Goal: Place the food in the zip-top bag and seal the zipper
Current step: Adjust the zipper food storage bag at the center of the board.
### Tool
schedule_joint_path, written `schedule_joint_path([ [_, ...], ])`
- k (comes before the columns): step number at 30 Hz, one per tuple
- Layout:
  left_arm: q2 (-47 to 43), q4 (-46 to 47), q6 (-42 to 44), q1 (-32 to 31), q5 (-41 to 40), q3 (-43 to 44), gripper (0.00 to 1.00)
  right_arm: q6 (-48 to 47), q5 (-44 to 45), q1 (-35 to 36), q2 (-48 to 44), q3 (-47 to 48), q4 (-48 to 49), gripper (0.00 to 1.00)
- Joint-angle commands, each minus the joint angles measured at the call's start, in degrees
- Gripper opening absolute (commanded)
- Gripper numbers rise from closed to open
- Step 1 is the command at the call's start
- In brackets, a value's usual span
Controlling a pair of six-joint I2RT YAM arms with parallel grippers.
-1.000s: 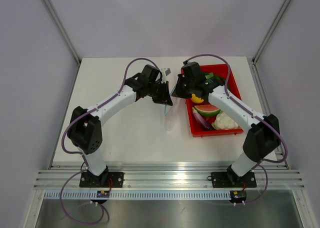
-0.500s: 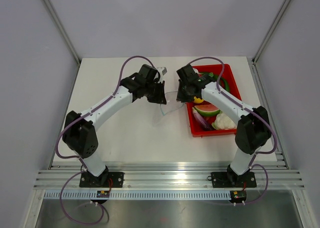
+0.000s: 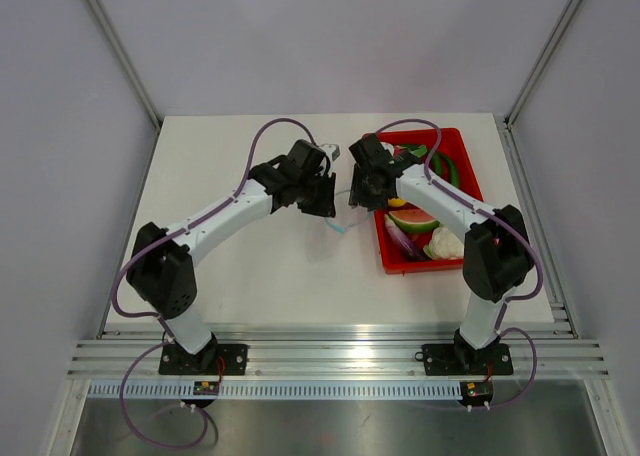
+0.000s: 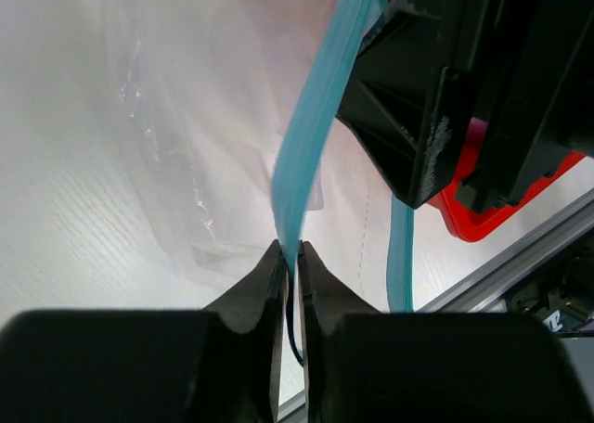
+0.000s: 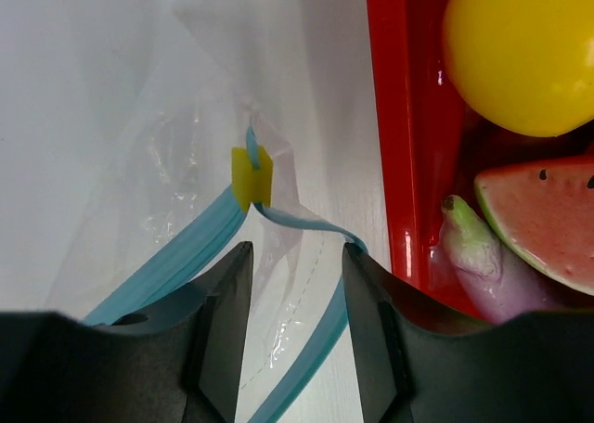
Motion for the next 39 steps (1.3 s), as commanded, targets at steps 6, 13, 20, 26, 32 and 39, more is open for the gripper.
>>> schedule_joint_path([
  [6,-1.57,4.01,-1.27,-0.35,-2.25,-2.45,0.40,0.83,2.36,0.54,-0.51,-2.69,3.05,0.51],
  [13,-0.51,4.19,-1.62,-0.35,-1.81,-2.28,0.00,1.36,1.75,0.63,-0.87,-4.28,4.46,0.51],
  [20,-2.26,5.15,-2.85,-0.35,-2.25,-2.63,0.00,2.06,-0.36,0.63,-2.54,-5.86,6.83,0.51],
  [26,-5.34,6.12,-3.65,-0.35,-5.50,-2.89,0.00,4.25,-4.22,0.63,-3.85,-9.28,10.87,0.49],
  [32,-6.66,4.02,-2.77,0.00,-7.60,-0.61,0.00,4.27,-4.41,0.63,-4.12,-9.64,11.76,0.16],
  [39,-4.91,-5.80,3.46,0.01,-14.89,5.88,0.00,1.19,1.83,0.63,-4.82,-5.42,6.67,0.00],
])
